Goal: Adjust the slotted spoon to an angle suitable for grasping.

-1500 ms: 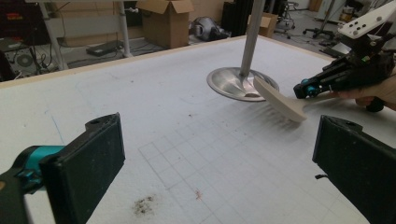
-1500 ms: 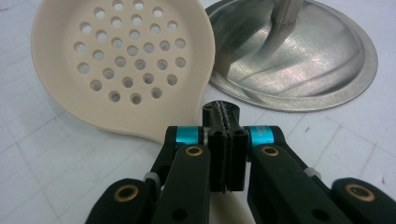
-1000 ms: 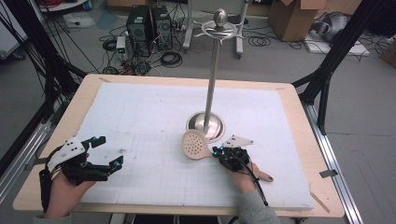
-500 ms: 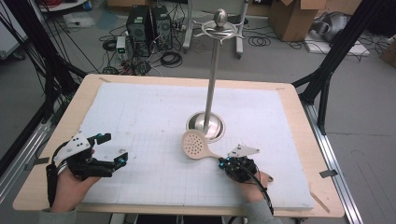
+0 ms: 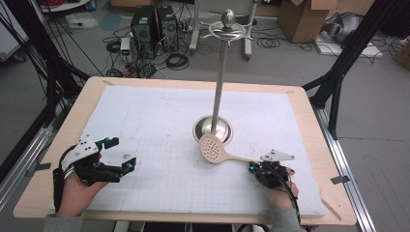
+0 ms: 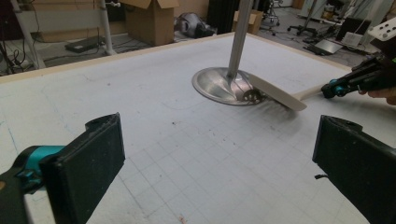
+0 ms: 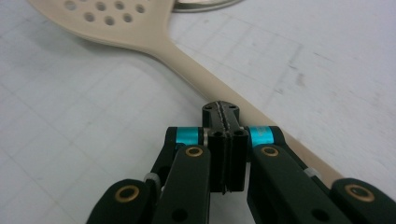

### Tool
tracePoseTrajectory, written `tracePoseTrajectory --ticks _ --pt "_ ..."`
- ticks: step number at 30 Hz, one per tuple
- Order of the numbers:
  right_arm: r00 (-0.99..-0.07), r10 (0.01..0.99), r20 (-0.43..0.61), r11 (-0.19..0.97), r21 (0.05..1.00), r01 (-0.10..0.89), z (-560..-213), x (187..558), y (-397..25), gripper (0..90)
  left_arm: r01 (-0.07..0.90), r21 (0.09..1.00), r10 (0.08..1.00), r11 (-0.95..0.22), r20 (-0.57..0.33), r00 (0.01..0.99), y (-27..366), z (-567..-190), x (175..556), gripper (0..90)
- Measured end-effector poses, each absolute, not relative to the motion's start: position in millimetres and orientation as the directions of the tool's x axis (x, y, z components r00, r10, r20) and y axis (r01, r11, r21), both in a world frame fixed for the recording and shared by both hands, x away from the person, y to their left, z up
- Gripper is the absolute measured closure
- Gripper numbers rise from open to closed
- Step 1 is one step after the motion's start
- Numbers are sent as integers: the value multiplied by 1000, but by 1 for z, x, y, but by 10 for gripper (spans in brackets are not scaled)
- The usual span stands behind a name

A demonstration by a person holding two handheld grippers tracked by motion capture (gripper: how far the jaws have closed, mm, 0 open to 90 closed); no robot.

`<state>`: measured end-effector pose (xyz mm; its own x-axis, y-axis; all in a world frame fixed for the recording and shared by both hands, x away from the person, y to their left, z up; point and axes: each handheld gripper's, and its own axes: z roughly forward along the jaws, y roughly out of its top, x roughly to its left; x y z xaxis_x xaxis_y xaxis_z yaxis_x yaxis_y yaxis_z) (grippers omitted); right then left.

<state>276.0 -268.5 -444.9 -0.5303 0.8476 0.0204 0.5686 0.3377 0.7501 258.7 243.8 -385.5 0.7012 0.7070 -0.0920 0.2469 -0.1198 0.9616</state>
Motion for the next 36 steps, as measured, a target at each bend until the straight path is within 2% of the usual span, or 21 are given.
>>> tracePoseTrajectory --ticks 10,17,32,35,36 --pt "-403 914 46 227 766 602 -448 278 -306 900 250 960 707 -123 -92 701 243 -387 259 27" --pt "-380 925 23 226 769 597 -448 290 -304 900 254 959 708 -128 -90 700 243 -388 257 27" --pt "-432 901 -31 299 766 569 -448 328 -278 900 260 958 719 -123 -95 688 250 -389 252 27" --pt "-444 896 -24 303 764 570 -446 328 -277 900 258 958 719 -122 -94 689 250 -389 252 27" --pt "-456 890 -18 291 791 538 -439 322 -273 900 259 958 718 -123 -95 690 250 -389 252 27"
